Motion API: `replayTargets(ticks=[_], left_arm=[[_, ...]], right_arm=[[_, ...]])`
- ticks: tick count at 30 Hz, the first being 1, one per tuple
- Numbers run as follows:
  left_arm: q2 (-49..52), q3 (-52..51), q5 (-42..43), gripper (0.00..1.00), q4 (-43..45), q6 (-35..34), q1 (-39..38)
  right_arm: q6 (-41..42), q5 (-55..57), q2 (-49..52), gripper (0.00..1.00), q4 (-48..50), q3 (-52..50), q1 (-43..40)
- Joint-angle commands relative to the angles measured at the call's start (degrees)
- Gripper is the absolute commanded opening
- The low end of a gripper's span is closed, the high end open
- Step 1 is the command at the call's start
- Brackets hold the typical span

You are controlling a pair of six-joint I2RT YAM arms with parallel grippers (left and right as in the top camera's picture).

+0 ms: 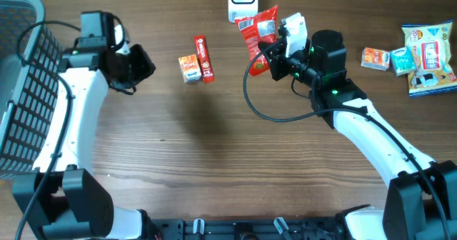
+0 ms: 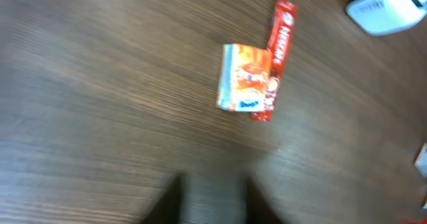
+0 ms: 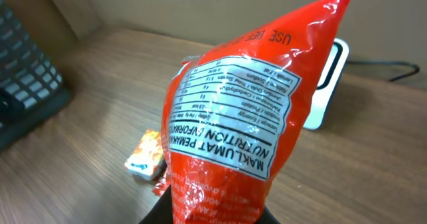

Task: Scan the item barcode
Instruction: 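Lift the Hacks bag up to the scanner with the right gripper, then hold the Hacks bag barcode against the white scanner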

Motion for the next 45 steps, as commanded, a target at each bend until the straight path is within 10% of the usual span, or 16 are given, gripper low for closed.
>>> replayTargets(ticks=[1,2,3,4,18,26,37,45], left_arm=[[-0.39,-0.07,-0.39,0.46,-0.52,0.04,2.32],[-0.39,-0.07,-0.42,0.57,-0.52,0.04,2.64],[-0.39,-0.07,-0.42,0.97,-0.48,0.07,2.80],[-0.39,-0.07,-0.57,1.00,-0.46,0.07,2.86],[-0.39,-0.07,-2.78,1.00,-0.46,0.04,2.84],[-0.39,-0.07,-2.78,1.00,-0.46,0.04,2.84],[-0.39,-0.07,-2.78,1.00,-0.46,0.04,2.84],[-0.39,-0.07,-2.78,1.00,-0.46,0.04,2.84]], right_arm=[[-4.81,-0.31,-0.68,0.04,1.27,0.31,0.13],[-6.38,-1.03,-0.68,0.04,1.42,0.31,0.15],[-9.46,-2.84,-0.68,0.04,1.77,0.31,0.28],[-11.58,-4.35,-0.68,0.04,2.25,0.31,0.48],[-16.46,-9.22,-0.68,0.04,9.84,0.31,2.01],[-18.27,14.08,-0.68,0.04,9.99,0.31,2.03],[-66.97,35.01,2.47,0.04,16.85,0.31,4.85],[-102.09,32.83,16.13,0.05,43.65,0.42,5.09]])
